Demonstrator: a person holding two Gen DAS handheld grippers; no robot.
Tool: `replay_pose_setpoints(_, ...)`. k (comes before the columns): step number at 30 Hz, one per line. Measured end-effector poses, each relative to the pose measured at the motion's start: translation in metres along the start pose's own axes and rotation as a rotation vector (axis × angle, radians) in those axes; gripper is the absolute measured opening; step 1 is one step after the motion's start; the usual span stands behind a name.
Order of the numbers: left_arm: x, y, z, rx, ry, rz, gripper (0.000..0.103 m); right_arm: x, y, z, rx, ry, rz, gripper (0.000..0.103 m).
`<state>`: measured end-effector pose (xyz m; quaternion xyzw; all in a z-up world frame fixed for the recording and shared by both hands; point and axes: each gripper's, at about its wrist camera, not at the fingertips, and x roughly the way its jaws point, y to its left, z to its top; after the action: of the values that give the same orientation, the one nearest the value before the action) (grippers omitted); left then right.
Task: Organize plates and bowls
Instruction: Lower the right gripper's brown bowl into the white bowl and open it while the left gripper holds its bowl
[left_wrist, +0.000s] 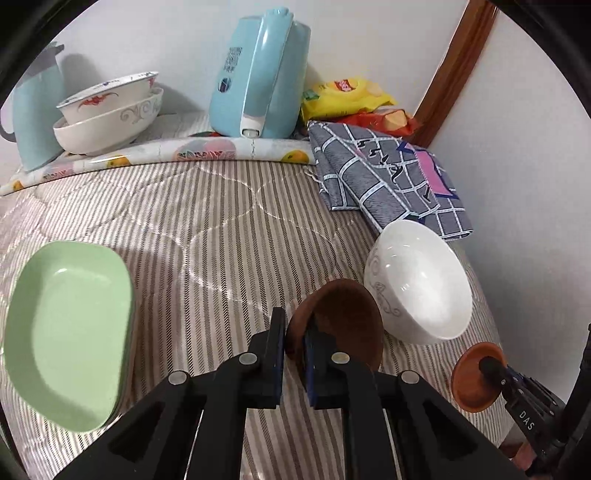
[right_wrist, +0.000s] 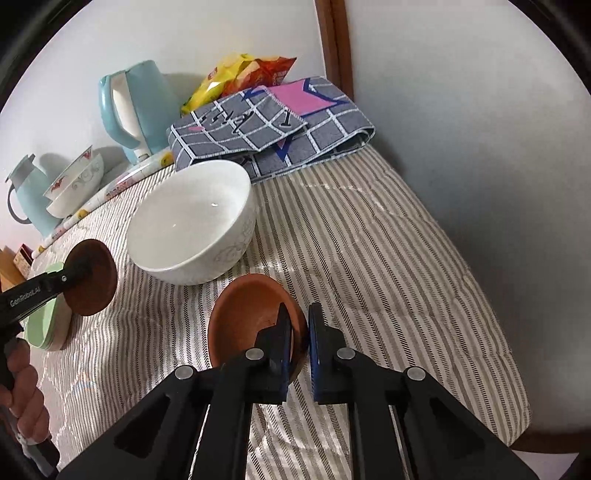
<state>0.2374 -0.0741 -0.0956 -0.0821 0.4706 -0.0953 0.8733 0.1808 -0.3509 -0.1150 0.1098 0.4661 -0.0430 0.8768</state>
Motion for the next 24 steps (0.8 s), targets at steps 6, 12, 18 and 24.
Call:
replay_pose_setpoints(6, -0.022, 0.002, -0.006, -0.013, -0.028, 0.004, 0.009, -0.020, 0.002, 0.002, -0.002, -0.028, -0.005, 0.009)
replay_pose_setpoints(12, -0.042, 0.003, -0.010, -0.017, -0.050, 0.012, 0.009, -0.038, 0.006, 0.003, -0.008, -0.050, -0.013, 0.009)
replay_pose_setpoints(18, -0.060, 0.004, -0.009, -0.019, -0.068, 0.010, 0.009, -0.051, 0.009, 0.007, -0.005, -0.073, -0.007, 0.009)
replay_pose_setpoints(24, -0.080, 0.003, -0.002, -0.020, -0.116, 0.012, 0.009, -0.065, 0.015, 0.014, -0.002, -0.106, 0.012, 0.009)
